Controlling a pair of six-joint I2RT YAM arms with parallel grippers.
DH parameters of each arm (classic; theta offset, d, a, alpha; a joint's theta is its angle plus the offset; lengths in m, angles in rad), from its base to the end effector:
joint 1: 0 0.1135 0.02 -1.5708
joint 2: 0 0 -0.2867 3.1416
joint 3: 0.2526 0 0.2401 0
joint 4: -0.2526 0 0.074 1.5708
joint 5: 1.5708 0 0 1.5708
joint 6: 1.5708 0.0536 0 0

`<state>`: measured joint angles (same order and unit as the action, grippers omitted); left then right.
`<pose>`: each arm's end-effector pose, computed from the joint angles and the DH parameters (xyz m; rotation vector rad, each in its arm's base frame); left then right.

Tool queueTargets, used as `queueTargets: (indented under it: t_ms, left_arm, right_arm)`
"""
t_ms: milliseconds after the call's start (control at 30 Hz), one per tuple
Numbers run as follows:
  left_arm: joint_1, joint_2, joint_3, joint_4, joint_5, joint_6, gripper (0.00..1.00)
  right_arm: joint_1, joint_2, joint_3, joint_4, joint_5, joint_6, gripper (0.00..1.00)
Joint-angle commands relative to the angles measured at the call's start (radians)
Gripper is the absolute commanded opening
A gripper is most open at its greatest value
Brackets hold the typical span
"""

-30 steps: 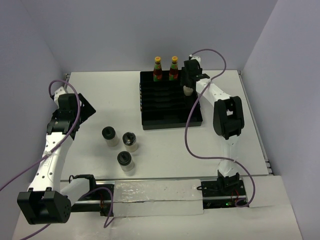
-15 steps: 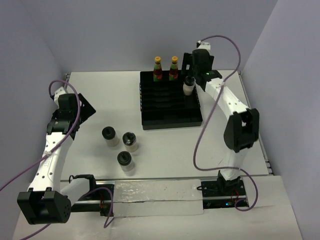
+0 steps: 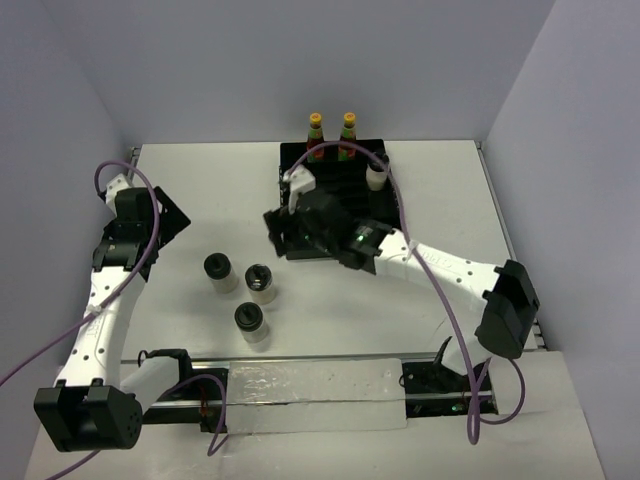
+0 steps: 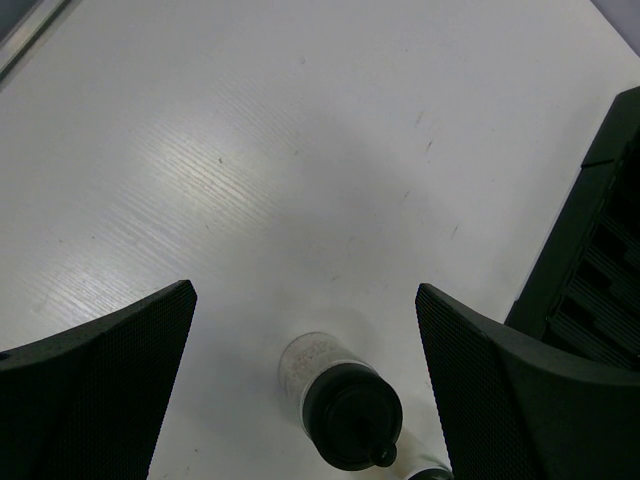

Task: Organize the condiment bottles

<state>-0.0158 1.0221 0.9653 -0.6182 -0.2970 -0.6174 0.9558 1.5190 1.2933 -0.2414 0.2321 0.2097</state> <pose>0.2040 0.0125 0.3266 -0.8049 2.0596 -0.0164 0.2165 0.2851 0.3495 -0.6117 1.9678 0.4963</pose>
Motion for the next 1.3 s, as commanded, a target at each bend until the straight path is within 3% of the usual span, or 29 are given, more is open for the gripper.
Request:
queueTargets:
  t_ms: [0,300,700,933,1167,1267]
  left_arm:
    - [0.01,-0.046,0.023,0.003,-0.039,-0.008,0.99]
    - [0.01,-0.053,0.016,-0.006,-0.042,0.01,0.99]
    - [0.01,-0.05,0.007,0.005,-0.033,0.015,0.99]
    - [0.01,-0.048,0.004,0.008,-0.028,0.012,0.99]
    - [0.01,-0.046,0.003,0.009,-0.025,0.011,0.99]
    - [0.01,-0.047,0.003,0.006,-0.024,0.011,0.99]
  right_arm:
    - [0.116,0.016,0.007,0.002,-0.026,0.046,1.0]
    - [0.222,0.199,0.135,-0.072,0.017,0.059,1.0]
    - [0.242,0.34,0.19,-0.136,0.11,0.097,1.0]
    - [0.241,0.366,0.184,-0.119,0.108,0.103,0.86]
    - [0.241,0.398,0.204,-0.105,0.099,0.097,0.84]
    - [0.241,0.415,0.215,-0.102,0.106,0.096,0.76]
